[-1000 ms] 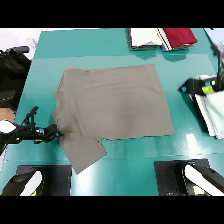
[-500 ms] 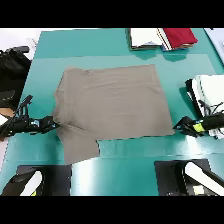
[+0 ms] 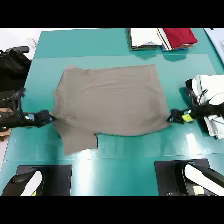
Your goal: Fold the shirts.
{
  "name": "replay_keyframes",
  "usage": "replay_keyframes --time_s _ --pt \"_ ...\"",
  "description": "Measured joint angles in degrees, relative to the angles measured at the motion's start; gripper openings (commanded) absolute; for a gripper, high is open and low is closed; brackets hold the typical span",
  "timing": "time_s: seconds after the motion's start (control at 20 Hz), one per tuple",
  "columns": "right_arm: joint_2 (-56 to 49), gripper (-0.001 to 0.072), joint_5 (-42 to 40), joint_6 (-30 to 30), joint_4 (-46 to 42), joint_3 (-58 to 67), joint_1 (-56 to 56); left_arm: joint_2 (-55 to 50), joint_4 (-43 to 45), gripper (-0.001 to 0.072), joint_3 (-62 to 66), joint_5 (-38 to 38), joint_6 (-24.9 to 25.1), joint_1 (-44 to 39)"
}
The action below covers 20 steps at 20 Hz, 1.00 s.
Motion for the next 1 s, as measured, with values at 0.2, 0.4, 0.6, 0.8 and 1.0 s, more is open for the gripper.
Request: replay_keyframes --time_s 0.2,0.4,0.6,0.8,1.0 --pt "8.28 0.0018 -1.38 0.02 0.31 17.03 2.12 3.17 -0.07 0.0031 18.97 -0.15 -0.02 0.02" --pt "15.37 0.0017 -5.46 0.00 0.20 37.05 2.78 4.20 -0.04 0.0031 43.21 0.37 -0.02 0.02" --pt "17.81 0.0017 -5.42 0.31 -0.35 54.77 2.91 4.55 0.09 0.0030 64.48 3.41 -0.52 0.02" --pt "15.04 0.0017 0.96 3.96 -5.92 69.70 2.93 4.52 0.11 0.0030 76.43 5.25 -2.29 0.02" --pt "10.78 0.0016 9.11 5.86 -11.23 75.17 2.91 2.60 0.28 0.0030 76.39 2.86 -4.50 0.02"
